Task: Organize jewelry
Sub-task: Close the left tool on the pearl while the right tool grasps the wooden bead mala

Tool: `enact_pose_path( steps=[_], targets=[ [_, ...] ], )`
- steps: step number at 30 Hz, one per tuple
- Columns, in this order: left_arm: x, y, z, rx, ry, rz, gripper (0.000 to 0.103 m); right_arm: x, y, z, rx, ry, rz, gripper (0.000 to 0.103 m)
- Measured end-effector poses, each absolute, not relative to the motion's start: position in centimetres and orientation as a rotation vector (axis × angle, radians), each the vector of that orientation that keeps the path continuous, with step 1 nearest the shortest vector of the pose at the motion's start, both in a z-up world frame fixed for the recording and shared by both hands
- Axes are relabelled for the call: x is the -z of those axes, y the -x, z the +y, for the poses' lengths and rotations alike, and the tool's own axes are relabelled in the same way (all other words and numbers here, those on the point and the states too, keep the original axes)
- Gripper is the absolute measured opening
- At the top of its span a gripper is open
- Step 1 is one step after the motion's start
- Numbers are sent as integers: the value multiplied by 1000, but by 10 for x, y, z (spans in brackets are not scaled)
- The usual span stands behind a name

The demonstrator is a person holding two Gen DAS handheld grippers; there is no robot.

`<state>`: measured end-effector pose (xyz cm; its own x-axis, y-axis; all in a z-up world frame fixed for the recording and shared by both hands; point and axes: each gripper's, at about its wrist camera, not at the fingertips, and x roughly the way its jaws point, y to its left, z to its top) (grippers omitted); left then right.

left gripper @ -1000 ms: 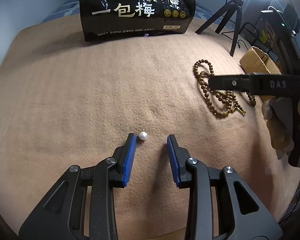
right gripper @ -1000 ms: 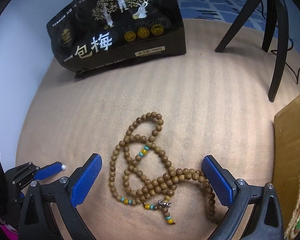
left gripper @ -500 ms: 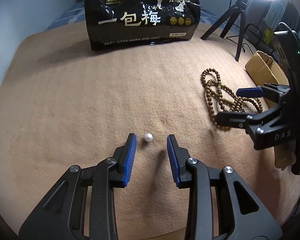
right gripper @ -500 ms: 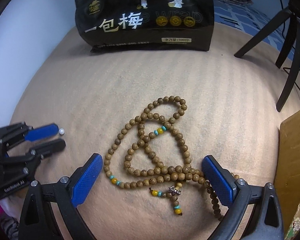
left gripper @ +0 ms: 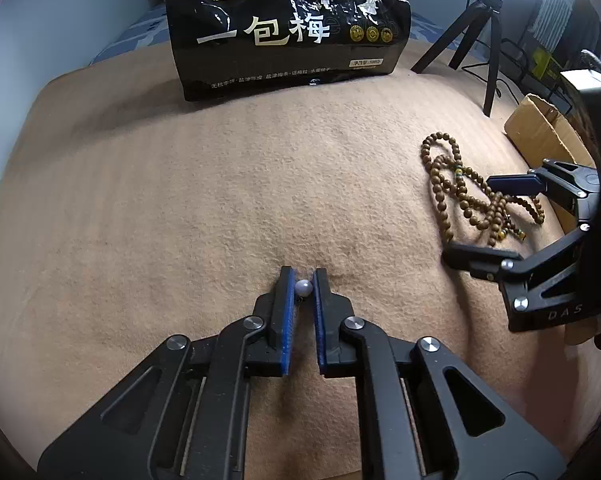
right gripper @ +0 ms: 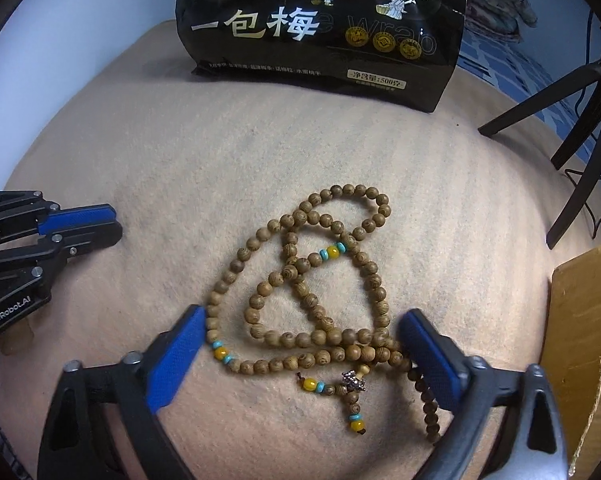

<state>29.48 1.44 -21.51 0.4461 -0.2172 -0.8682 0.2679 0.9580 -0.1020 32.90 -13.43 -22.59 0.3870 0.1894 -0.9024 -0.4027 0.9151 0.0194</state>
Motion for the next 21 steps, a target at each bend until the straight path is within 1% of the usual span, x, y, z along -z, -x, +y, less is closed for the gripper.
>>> enact_pose_path(
  steps=[1, 2, 4, 5, 6, 7, 8, 10, 11, 21],
  targets=[
    [215, -295, 15, 301, -50, 1067, 7, 224, -327, -132, -381, 215, 1112, 79],
    [215, -295, 15, 301, -48, 1067, 7, 222, -327, -132, -379, 217, 1112, 75],
    [215, -295, 15, 301, -39, 1068, 7, 219, -328, -133, -379, 214, 1112, 52],
    [215, -295, 16, 300, -36, 1068, 7, 218, -327, -134, -381, 211, 1112, 45],
    [215, -295, 16, 299, -35, 1069, 7, 216, -327, -136, -380, 209, 1113, 32],
    [215, -295, 16, 296, -32, 1069, 7, 214, -327, -137, -379, 202, 1115, 26],
    [214, -295, 16, 295, -29, 1069, 7, 213, -325, -139, -381, 192, 1117, 23],
    [214, -295, 16, 291, -22, 1070, 7, 213, -325, -142, -381, 178, 1117, 13],
    [213, -295, 15, 290, -20, 1071, 7, 212, -323, -143, -378, 172, 1116, 11],
    [201, -288, 9, 306, -5, 1065, 7, 199, -311, -162, -372, 126, 1086, 10]
  ],
)
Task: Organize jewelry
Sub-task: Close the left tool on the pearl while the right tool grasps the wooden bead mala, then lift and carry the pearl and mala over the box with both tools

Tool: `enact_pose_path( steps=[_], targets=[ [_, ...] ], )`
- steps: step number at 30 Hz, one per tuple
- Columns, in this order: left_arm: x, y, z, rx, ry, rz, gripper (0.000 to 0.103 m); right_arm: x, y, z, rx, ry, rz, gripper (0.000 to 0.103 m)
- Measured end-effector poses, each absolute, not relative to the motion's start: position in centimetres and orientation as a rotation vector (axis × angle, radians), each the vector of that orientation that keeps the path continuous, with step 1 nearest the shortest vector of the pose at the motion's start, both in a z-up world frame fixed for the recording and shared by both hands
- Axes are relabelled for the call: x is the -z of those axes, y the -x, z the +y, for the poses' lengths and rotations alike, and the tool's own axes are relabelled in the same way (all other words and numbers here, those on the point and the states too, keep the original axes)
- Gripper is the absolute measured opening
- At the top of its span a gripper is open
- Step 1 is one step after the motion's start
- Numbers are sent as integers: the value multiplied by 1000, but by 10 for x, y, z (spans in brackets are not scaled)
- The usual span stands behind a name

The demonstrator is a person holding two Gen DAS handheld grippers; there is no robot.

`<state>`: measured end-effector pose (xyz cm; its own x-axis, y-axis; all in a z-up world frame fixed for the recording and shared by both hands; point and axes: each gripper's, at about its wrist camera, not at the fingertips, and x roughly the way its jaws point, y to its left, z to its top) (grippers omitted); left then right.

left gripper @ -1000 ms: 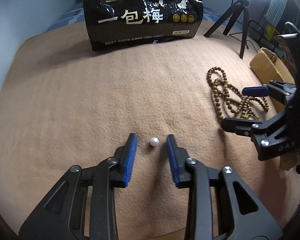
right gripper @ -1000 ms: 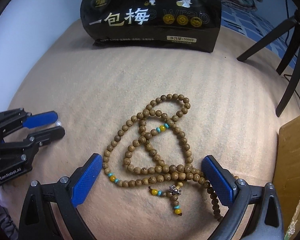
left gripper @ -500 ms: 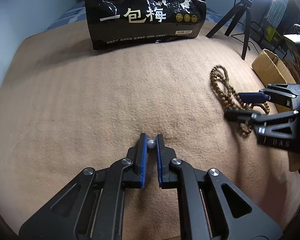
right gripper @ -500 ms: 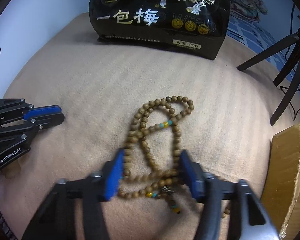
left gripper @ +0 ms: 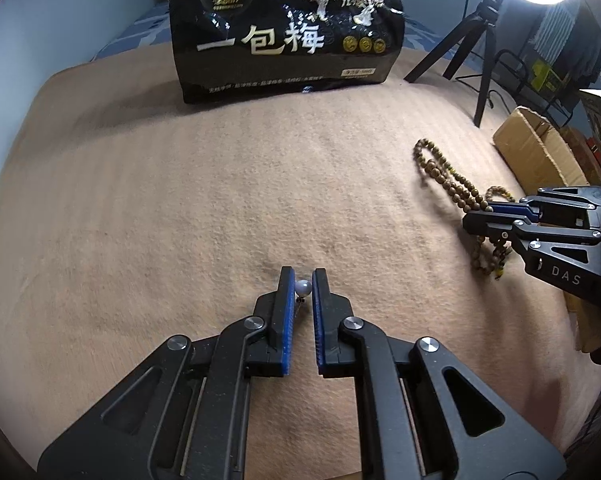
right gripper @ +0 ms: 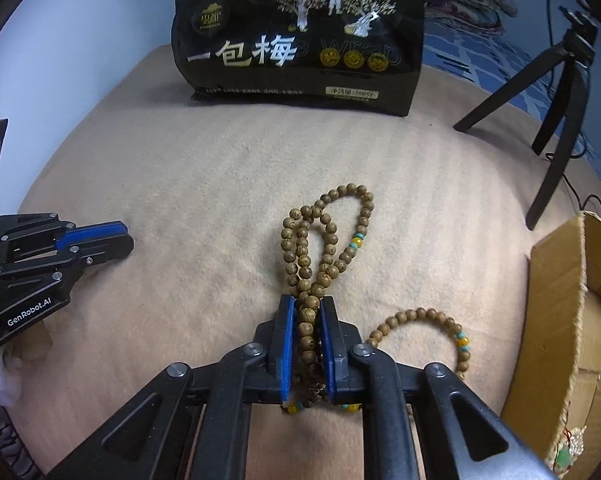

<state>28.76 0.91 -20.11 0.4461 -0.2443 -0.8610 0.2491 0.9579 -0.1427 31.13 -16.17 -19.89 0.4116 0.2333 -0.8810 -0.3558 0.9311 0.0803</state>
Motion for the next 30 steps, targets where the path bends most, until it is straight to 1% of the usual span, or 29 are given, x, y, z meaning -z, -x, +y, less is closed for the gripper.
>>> enact_pose_path(
  steps=[12, 30],
  targets=[
    [164, -266, -6, 344, 14, 1017, 7, 160, -292, -182, -362, 87, 1010, 10],
    [96, -220, -38, 420, 40, 914, 7, 90, -224, -219, -334, 40, 873, 10]
  ],
)
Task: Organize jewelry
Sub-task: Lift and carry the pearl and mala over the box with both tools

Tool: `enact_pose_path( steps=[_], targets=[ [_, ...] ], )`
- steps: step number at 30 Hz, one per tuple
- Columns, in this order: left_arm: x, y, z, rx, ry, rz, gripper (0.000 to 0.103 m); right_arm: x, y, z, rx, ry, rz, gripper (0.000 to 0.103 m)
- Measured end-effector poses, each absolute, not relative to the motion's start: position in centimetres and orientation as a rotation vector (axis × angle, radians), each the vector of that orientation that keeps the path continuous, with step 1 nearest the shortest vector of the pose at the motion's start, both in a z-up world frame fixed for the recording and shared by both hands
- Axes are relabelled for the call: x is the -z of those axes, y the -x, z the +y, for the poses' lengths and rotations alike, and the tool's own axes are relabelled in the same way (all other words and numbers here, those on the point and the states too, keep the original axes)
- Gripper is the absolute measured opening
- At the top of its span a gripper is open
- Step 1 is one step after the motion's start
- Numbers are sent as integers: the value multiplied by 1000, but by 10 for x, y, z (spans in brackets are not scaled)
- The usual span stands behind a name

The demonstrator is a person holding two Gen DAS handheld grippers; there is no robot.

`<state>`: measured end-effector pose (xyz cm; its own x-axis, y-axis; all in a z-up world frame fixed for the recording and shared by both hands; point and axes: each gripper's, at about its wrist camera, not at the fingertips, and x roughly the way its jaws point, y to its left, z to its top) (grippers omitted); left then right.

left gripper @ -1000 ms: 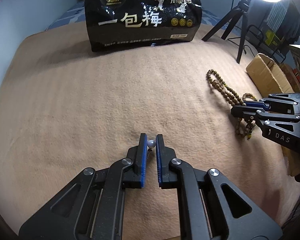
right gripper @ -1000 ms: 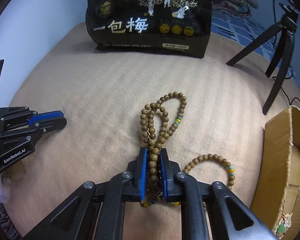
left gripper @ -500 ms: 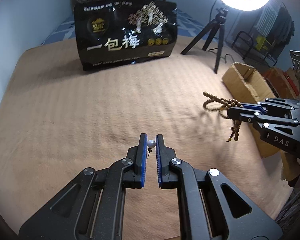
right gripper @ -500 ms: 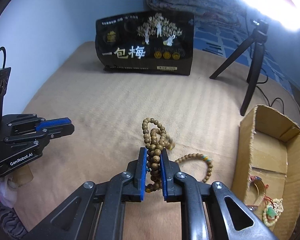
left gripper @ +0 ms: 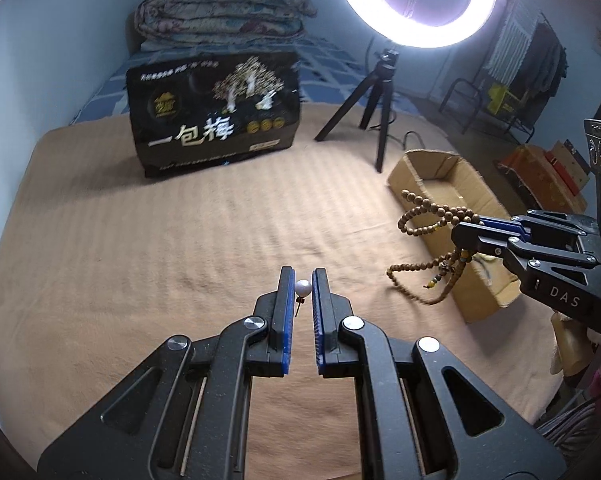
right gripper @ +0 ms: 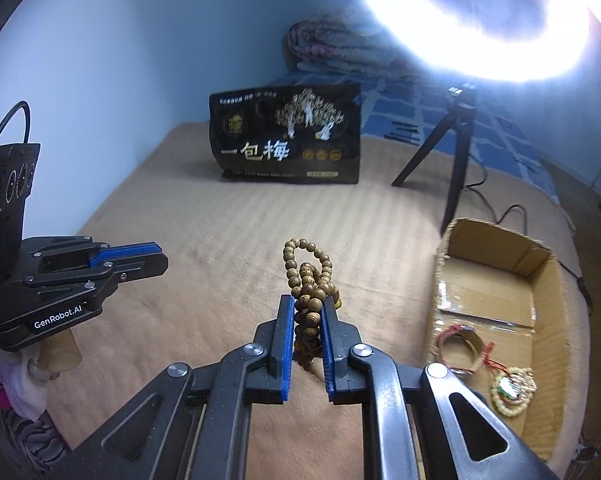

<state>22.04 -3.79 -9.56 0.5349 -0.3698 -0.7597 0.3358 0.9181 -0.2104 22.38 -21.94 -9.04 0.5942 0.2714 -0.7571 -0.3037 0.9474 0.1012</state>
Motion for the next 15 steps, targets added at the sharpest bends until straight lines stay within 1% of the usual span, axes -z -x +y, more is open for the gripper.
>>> enact_pose_path(
  steps=[15],
  targets=[
    [65, -195, -95, 513, 32, 868, 7, 43, -177, -282, -264, -58, 749, 10]
  ],
)
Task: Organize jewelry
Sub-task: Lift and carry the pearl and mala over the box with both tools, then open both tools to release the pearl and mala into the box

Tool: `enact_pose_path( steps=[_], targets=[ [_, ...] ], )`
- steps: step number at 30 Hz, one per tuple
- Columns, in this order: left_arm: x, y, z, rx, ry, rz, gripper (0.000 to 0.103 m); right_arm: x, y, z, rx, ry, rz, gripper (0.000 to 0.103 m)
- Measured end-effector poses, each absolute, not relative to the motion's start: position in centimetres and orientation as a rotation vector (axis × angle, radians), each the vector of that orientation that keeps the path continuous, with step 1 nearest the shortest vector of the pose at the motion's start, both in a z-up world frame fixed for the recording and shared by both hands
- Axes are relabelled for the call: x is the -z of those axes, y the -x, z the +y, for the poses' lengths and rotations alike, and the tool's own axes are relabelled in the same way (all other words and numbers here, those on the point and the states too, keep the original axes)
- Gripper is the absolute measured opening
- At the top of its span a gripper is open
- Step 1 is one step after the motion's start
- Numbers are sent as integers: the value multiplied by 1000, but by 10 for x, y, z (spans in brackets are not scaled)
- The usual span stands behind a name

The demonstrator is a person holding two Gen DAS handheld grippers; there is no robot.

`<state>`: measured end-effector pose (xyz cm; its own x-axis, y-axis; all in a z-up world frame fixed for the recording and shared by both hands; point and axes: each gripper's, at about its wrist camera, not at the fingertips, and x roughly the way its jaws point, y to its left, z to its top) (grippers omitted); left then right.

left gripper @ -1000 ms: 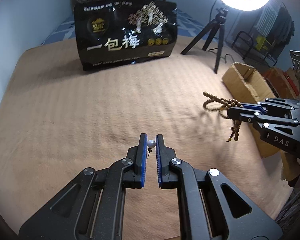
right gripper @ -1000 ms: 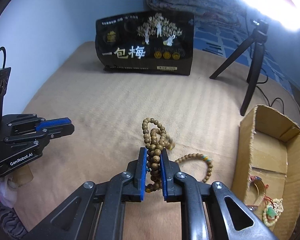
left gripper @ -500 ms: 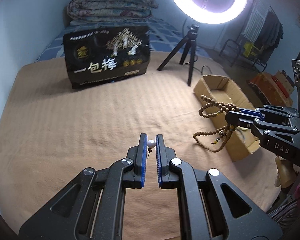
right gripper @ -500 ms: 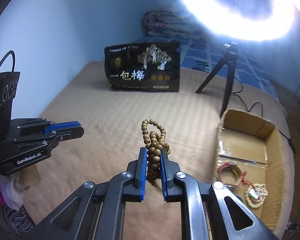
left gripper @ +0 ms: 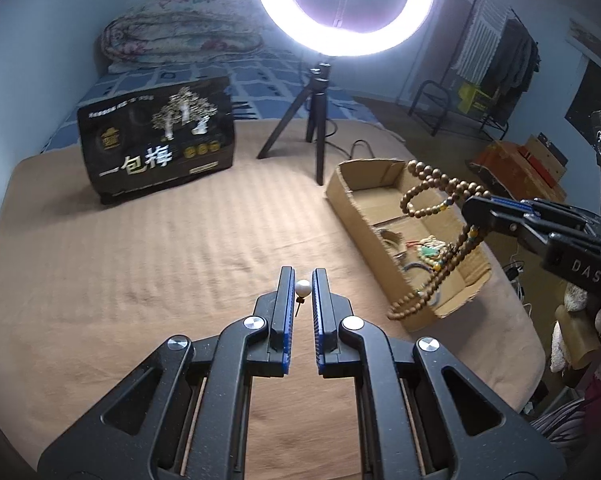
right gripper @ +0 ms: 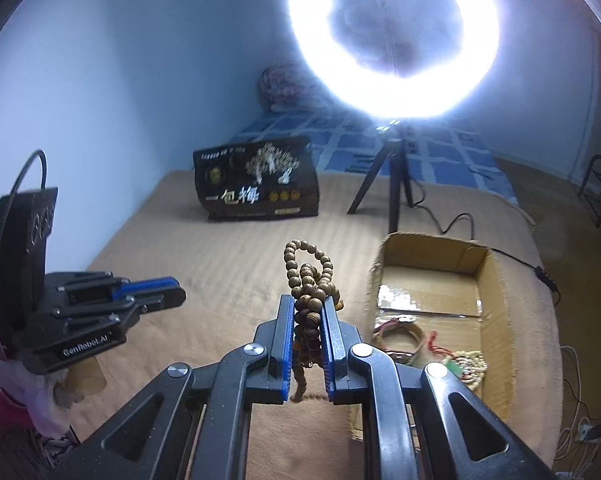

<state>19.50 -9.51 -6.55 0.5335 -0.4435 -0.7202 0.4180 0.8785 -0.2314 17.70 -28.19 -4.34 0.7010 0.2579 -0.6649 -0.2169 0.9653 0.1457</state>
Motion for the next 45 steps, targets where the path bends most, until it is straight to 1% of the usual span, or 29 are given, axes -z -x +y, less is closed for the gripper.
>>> enact_pose_path(
  steps=[6, 14, 32, 45],
  targets=[
    [59, -192, -118, 545, 22, 859, 7, 30, -168, -308, -228, -86, 710, 10],
    [53, -196, -151, 583, 15, 853, 7, 27, -162, -345, -159, -101, 701, 10],
    [71, -236, -221, 620, 23, 875, 7, 57, -171, -391, -68, -119, 773, 10],
    [85, -263, -248, 596, 30, 888, 7, 83, -184, -407, -51, -154, 825, 10]
  ],
)
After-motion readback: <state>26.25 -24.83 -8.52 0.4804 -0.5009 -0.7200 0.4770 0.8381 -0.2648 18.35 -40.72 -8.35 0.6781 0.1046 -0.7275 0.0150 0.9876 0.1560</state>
